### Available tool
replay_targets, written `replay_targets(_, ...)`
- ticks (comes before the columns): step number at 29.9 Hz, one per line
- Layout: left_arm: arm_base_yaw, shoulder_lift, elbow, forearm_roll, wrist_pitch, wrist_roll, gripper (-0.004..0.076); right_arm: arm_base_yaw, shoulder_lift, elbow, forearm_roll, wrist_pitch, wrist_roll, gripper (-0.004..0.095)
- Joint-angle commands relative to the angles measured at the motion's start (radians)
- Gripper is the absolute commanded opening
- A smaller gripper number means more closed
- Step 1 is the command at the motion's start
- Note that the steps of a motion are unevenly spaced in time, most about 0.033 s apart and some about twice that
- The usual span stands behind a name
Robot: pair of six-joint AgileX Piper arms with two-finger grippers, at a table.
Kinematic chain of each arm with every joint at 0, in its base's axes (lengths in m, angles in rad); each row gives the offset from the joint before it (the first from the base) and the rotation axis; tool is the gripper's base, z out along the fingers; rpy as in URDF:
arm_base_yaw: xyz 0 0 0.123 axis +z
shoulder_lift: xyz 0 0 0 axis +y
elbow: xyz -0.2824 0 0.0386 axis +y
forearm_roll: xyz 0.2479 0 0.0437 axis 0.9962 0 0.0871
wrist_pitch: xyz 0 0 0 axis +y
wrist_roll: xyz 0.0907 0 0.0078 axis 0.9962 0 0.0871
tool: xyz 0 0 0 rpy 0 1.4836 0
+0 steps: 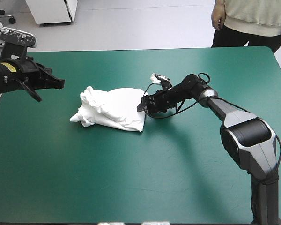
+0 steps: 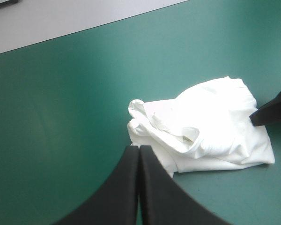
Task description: Fold the cloth
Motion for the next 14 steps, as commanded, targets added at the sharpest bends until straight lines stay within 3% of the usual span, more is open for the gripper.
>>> replay_targets(1,-0.001,-0.026,-0.026,-0.016,-0.061,-0.012,-0.0009,0.026,-0.047,-0.024,0.041,0.010,-0.040,0.0464)
replay_targets(5,-0.001,-0.026,-0.026,-0.018,-0.061,-0.012,-0.0009,0.039,-0.047,-0.027,0.034,0.010,-0.048,0.0318)
replay_targets(6,-0.001,-0.026,-0.026,-0.018,-0.061,-0.012,-0.0009,0.039,-0.047,-0.027,0.029,0.010,-0.048,0.0258)
replay_targets(8,-0.001,-0.026,-0.026,-0.018,-0.061,-0.012,-0.0009,0.028,-0.047,-0.027,0.020,0.014,-0.048,0.0038)
replay_targets(9,-0.001,-0.026,-0.026,-0.018,-0.061,-0.012,-0.0009,0.022,-0.049,-0.027,0.009,0.020,-0.042,-0.0010)
replay_targets(12,-0.001,-0.026,-0.026,-0.018,-0.061,-0.012,-0.0009,-0.006,-0.078,-0.025,-0.057,0.055,-0.032,0.0005)
replay_targets(14,-0.001,-0.026,-0.026,-0.020,-0.059,-0.012,-0.0009,-0.027,-0.115,-0.025,-0.189,0.069,0.018,0.0005)
